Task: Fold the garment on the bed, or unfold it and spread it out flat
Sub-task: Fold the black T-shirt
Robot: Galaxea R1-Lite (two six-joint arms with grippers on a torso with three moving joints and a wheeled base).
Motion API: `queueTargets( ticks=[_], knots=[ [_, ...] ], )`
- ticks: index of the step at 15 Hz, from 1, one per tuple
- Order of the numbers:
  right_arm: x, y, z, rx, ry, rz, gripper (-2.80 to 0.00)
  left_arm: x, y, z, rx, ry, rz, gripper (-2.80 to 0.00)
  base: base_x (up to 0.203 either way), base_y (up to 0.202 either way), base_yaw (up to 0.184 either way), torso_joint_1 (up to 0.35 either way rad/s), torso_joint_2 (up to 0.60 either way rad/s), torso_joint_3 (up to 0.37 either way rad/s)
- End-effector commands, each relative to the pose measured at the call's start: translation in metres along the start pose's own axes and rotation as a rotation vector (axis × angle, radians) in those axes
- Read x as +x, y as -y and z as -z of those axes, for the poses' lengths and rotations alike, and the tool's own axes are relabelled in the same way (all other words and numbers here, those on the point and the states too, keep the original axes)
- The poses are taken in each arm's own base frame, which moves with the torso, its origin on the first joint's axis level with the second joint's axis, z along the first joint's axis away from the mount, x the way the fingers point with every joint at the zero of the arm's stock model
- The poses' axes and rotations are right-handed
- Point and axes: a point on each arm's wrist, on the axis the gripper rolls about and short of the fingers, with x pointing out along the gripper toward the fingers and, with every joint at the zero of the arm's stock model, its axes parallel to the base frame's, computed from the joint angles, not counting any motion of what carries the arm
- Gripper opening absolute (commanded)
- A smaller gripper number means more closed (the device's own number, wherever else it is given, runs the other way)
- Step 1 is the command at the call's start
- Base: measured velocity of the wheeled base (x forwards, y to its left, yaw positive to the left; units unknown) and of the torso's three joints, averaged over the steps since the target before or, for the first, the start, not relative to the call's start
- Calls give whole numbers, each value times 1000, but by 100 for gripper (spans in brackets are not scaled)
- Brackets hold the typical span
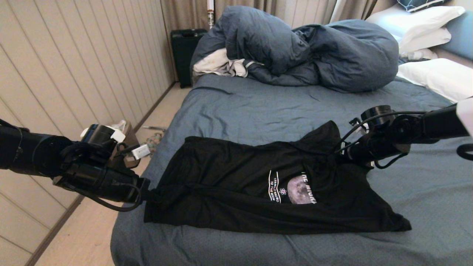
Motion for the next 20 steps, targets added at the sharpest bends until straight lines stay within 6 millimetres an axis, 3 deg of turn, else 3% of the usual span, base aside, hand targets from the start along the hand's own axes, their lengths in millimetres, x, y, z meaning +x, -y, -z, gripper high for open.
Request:
queueTargets(
  ticks=[1,3,5,7,11,13,14,20],
  knots=[
    [3,0,-2,6,-8,2,-280,2,-1,0,-3,-6,4,-280,0,0,0,0,0,0],
    [-23,-6,1,-3,2,-5,-280,1,0,0,-2,-4,3,-280,0,0,0,0,0,0],
    [-68,-10,9,-19,41,-28,-280,-1,1,0,-1,1,3,-280,0,0,0,0,0,0],
    [-101,5,19,-18,63,-21,-280,-1,1,0,0,3,3,-280,0,0,0,0,0,0],
    [-110,73,45,-41,-5,76,-280,-2,-3,-2,-7,11,-3,-280,0,0,0,0,0,0],
    [-110,97,57,-81,-43,66,-280,-2,-3,-2,-8,9,-3,-280,0,0,0,0,0,0],
    [-108,103,61,-108,-62,61,0,-1,-3,-2,-9,7,-3,-280,0,0,0,0,0,0],
    [-87,107,72,-110,-165,-30,0,0,-4,-1,-10,1,-3,-280,0,0,0,0,0,0]
  ],
)
